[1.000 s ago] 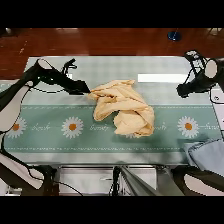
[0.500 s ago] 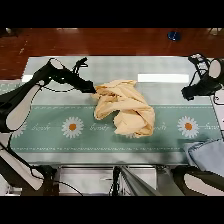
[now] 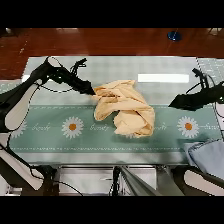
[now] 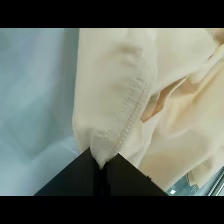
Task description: Fold the shirts.
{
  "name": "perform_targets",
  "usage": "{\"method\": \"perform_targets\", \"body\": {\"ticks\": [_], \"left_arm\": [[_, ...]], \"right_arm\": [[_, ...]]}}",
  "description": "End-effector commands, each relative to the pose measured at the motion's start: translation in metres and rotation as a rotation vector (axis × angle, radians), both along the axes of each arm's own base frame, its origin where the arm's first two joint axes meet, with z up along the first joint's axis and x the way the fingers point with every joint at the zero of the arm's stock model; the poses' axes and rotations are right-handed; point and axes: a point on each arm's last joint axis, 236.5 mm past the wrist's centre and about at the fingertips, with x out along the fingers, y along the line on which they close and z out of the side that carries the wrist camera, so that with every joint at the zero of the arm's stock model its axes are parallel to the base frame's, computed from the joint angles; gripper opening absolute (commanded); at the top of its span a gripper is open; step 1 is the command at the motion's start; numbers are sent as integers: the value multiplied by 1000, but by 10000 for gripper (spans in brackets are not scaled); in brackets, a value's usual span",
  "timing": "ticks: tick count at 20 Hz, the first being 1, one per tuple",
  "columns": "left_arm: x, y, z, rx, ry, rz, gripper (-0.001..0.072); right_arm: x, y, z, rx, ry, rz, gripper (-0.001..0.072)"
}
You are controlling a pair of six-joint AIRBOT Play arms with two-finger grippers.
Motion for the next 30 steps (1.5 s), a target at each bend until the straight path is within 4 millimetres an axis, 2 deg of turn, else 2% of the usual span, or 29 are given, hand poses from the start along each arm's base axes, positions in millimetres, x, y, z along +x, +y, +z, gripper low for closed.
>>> {"method": "perform_targets", "body": {"ticks": [1, 5, 8, 10, 11, 12, 13, 15, 17, 18, 20, 22, 24, 26, 28, 30], "left_arm": [[-3, 0, 2, 1, 29, 15, 22], [-5, 0, 3, 0, 43, 14, 22], [-8, 0, 3, -2, 53, 4, 22], [-8, 0, 3, -2, 53, 4, 21], [-8, 0, 4, -2, 53, 5, 21], [-8, 0, 5, -2, 49, 5, 21], [-6, 0, 9, -3, 39, 5, 20], [7, 2, 33, -12, -33, 9, 18], [30, 7, 84, -27, -176, 24, 17], [42, 12, 122, -35, -273, 36, 17], [52, 20, 207, -51, -481, 54, 18], [40, 27, 294, -65, -686, 66, 17], [4, 30, 383, -82, -894, 66, 17], [-40, 33, 455, -105, -1081, 94, 17], [-91, 37, 508, -129, -1223, 116, 17], [-139, 39, 540, -169, -1272, 154, 17]], "right_arm": [[-27, 48, -17, 177, -6, 113, 578], [-39, 79, -39, 191, -29, 174, 577], [-36, 102, -44, 168, -73, 234, 570], [-31, 117, -45, 148, -110, 263, 529], [-29, 124, -46, 140, -127, 274, 362], [-27, 128, -46, 133, -136, 276, 113], [-27, 131, -45, 136, -131, 263, 27], [-24, 131, -30, 160, -156, 245, 27], [-12, 123, 12, 155, -266, 248, 27], [-4, 116, 41, 142, -344, 242, 27], [13, 95, 117, 75, -546, 213, 27], [17, 76, 206, -44, -782, 206, 27], [7, 51, 288, -219, -982, 174, 26], [-11, 19, 353, -389, -1110, 81, 26], [-32, -2, 397, -485, -1185, -5, 26], [-51, 2, 417, -483, -1214, -4, 26]]}}
